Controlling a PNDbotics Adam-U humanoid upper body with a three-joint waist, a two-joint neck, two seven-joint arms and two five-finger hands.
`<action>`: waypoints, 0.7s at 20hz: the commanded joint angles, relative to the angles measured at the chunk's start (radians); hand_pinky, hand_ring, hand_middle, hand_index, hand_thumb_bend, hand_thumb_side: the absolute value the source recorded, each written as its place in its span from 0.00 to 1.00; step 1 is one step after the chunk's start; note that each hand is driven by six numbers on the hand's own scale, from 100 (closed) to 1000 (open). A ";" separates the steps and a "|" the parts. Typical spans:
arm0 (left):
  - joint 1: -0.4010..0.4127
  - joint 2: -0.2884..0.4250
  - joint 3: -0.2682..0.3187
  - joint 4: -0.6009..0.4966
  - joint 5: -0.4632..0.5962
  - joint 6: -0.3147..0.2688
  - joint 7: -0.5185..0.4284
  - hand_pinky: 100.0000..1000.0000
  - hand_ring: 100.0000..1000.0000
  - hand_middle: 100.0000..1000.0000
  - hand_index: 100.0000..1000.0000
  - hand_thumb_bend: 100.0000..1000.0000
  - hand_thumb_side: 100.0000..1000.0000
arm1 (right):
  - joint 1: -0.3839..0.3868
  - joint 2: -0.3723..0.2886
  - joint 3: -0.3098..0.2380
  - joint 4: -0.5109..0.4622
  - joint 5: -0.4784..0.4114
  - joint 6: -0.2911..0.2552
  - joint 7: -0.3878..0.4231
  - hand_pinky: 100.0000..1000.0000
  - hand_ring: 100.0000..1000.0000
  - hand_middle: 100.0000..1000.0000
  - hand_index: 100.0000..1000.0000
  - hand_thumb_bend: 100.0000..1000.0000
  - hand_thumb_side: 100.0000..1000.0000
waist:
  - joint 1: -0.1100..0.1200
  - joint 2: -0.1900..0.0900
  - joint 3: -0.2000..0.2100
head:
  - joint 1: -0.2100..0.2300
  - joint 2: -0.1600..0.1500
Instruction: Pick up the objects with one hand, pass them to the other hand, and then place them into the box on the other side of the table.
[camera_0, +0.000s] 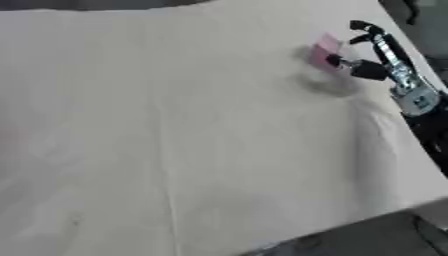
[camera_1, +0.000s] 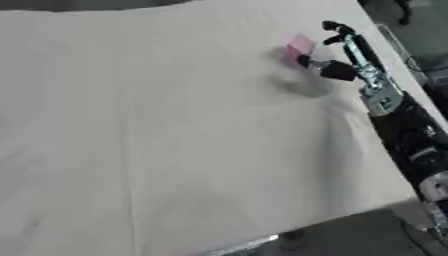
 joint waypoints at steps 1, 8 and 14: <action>-0.015 0.002 0.002 -0.018 0.009 0.000 -0.005 1.00 0.75 0.48 0.88 0.00 0.52 | -0.018 -0.034 0.000 -0.003 0.011 0.001 0.008 0.97 0.74 0.81 0.93 0.58 0.57 | -0.005 -0.023 0.002 | -0.003 -0.011; -0.015 -0.001 0.000 -0.018 0.012 0.005 -0.010 1.00 0.75 0.48 0.88 0.00 0.52 | -0.022 -0.022 0.007 0.001 0.032 0.007 0.007 0.95 0.70 0.73 0.89 0.52 0.51 | -0.014 -0.024 0.008 | -0.006 -0.005; -0.014 -0.003 -0.001 -0.018 0.014 0.011 -0.014 1.00 0.75 0.48 0.88 0.00 0.52 | -0.024 -0.015 0.007 0.002 0.056 0.015 -0.044 0.91 0.59 0.58 0.76 0.39 0.39 | -0.017 -0.025 0.009 | -0.010 0.002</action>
